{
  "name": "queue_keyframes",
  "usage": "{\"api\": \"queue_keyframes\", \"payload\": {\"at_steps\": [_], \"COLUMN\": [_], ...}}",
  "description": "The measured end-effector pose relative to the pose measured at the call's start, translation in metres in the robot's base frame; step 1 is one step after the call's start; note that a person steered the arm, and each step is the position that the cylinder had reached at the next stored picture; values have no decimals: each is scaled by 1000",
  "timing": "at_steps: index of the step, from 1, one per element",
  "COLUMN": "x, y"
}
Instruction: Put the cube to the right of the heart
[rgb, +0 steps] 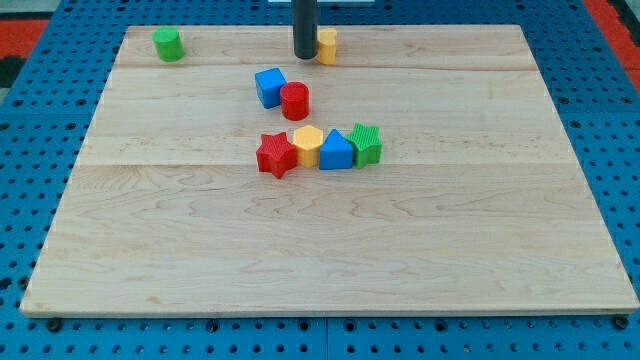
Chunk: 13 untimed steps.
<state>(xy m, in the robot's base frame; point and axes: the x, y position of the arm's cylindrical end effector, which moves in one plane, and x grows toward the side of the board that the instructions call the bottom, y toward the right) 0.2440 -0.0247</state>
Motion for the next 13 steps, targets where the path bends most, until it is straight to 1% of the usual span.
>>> {"api": "queue_keyframes", "payload": {"at_steps": [1, 2, 3, 7, 8, 9, 11, 12, 13], "x": [7, 38, 47, 47, 54, 79, 88, 89, 89], "y": [-18, -34, -52, -122, -121, -104, -91, -57, -1]}}
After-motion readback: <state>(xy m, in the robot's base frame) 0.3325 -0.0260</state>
